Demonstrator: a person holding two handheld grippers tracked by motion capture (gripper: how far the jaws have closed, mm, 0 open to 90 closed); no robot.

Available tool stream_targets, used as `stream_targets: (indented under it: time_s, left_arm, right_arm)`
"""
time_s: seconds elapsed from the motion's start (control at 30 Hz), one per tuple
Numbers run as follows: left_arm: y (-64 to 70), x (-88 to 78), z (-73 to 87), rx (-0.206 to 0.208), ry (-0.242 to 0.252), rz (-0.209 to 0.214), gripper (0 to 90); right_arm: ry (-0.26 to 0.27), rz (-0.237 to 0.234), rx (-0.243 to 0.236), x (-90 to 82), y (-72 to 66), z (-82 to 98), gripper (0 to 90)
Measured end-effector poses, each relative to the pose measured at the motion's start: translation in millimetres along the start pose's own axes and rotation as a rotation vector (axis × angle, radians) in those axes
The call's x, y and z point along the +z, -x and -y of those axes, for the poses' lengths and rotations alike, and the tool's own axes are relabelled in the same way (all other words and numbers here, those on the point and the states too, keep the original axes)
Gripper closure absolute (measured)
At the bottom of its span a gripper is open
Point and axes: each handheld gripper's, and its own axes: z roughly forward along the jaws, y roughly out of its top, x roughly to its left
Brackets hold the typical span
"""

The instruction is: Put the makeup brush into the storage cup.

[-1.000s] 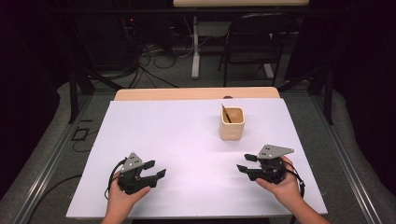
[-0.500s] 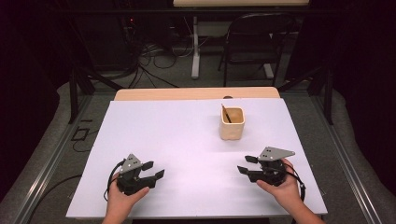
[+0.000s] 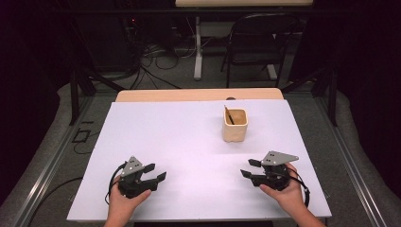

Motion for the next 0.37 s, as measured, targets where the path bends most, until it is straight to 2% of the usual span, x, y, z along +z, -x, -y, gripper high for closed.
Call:
stream_targets:
  time_s: [0.13,0.37]
  left_arm:
    - [-0.1,-0.3,0.8,-0.001,0.003,-0.002,40.9]
    - [-0.4,-0.4,1.1,0.004,0.005,-0.009,39.0]
  right_arm:
    - [0.013,0.001,0.010,0.0,0.6,1.3,47.6]
    - [0.001,0.007,0.011,-0.3,0.0,4.0,46.1]
